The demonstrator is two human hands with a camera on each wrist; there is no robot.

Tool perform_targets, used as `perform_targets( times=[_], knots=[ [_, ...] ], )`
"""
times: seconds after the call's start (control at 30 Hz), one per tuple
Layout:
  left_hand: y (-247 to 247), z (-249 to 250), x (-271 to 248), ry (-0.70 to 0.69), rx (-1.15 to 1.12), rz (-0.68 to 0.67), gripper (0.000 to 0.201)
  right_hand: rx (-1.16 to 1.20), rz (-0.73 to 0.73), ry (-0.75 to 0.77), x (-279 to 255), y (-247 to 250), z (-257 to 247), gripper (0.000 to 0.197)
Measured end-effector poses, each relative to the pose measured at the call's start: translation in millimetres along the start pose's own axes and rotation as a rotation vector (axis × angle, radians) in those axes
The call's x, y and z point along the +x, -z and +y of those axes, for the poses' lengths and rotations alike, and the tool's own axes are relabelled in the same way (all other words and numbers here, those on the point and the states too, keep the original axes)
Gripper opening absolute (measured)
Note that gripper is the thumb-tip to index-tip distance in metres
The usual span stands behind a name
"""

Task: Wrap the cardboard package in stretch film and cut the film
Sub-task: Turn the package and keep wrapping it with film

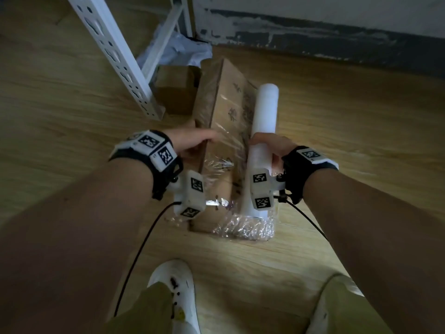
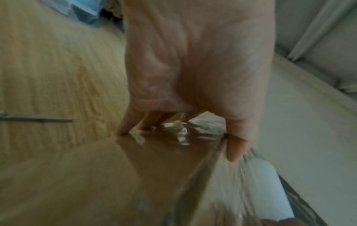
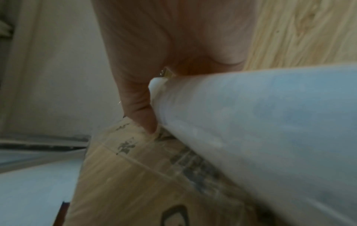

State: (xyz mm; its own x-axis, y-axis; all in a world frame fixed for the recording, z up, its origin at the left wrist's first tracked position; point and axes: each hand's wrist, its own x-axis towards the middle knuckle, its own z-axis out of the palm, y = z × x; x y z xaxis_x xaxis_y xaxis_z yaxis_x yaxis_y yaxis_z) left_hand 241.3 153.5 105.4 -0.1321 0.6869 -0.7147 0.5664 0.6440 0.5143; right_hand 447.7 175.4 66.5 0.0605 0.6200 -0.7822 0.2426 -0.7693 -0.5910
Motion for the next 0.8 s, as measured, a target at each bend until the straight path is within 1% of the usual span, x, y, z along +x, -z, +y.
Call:
perform_targets(
  times=[0.03, 0.07, 0.13, 0.17, 0.2, 0.23, 0.27, 0.3, 0.37, 0.4, 0.43, 0.5, 0.53, 0.57, 0.6, 0.63, 0.7, 0.73, 0.8],
  knots=[
    [-8.9, -5.8, 2.6, 0.025, -0.052, -0.031, 0.06, -0.047, -0.005, 0.0, 9.0, 2.4, 3.0, 0.106],
    [-15.4, -11.1, 5.5, 0.037, -0.036, -0.036, 0.052, -0.07, -0.003, 0.013, 12.4, 1.9, 5.1, 0.107],
    [-28.7, -18.7, 14.5, -0.013, 0.106, 0.038, 0.048, -0.104, -0.02, 0.032, 9.6, 1.3, 9.8, 0.102],
    [-34.7, -21.8, 19.6, -0.079, 0.193, 0.105, 0.053, -0.127, -0.028, 0.032, -2.7, -1.0, 10.6, 0.099],
    [-40.3, -21.8, 21.2, -0.15, 0.267, 0.157, 0.061, -0.15, -0.03, 0.027, -6.5, -2.4, 13.8, 0.092],
    [-45.5, -21.4, 21.3, -0.222, 0.328, 0.187, 0.073, -0.16, -0.038, 0.027, -3.0, -2.4, 18.9, 0.083],
    [-50.2, -18.5, 17.8, -0.284, 0.383, 0.182, 0.085, -0.161, -0.046, 0.024, 7.7, -1.8, 25.3, 0.076],
    [-55.2, -18.0, 19.7, -0.346, 0.432, 0.149, 0.093, -0.16, -0.053, 0.013, 18.9, 0.7, 30.9, 0.08],
    [-66.7, -13.7, 19.1, -0.41, 0.615, 0.013, 0.104, -0.146, -0.047, -0.029, 41.8, 4.3, 40.0, 0.102],
    [-71.8, -11.8, 18.9, -0.418, 0.728, -0.039, 0.11, -0.134, -0.044, -0.036, 46.1, 5.2, 40.2, 0.105],
    [-77.8, -11.0, 20.5, -0.426, 0.81, -0.067, 0.114, -0.118, -0.046, -0.037, 41.7, 5.4, 37.8, 0.101],
    [-89.1, -11.1, 21.2, -0.397, 0.871, -0.088, 0.116, -0.085, -0.058, -0.034, 21.3, 3.8, 29.7, 0.083],
    [-93.0, -10.8, 20.1, -0.388, 0.892, -0.076, 0.117, -0.079, -0.061, -0.036, 3.0, 0.6, 23.0, 0.076],
    [-96.1, -11.1, 20.3, -0.386, 0.916, -0.057, 0.118, -0.083, -0.063, -0.045, -1.7, -0.6, 20.9, 0.078],
    [-97.4, -10.9, 18.2, -0.386, 0.938, -0.04, 0.119, -0.084, -0.055, -0.045, -2.9, -1.1, 20.3, 0.086],
    [-98.2, -11.5, 16.7, -0.383, 0.96, -0.028, 0.121, -0.095, -0.051, -0.039, -4.8, -1.2, 19.6, 0.09],
    [-99.3, -12.9, 17.2, -0.37, 0.981, -0.011, 0.123, -0.132, -0.019, -0.007, -1.2, 0.4, 19.7, 0.081],
    [-99.8, -13.6, 17.7, -0.367, 0.983, -0.008, 0.123, -0.16, -0.012, -0.001, -1.1, 2.4, 19.9, 0.079],
    [-101.3, -14.1, 18.5, -0.36, 0.975, -0.009, 0.122, -0.153, -0.042, -0.026, 2.7, 8.6, 24.5, 0.089]
  ],
)
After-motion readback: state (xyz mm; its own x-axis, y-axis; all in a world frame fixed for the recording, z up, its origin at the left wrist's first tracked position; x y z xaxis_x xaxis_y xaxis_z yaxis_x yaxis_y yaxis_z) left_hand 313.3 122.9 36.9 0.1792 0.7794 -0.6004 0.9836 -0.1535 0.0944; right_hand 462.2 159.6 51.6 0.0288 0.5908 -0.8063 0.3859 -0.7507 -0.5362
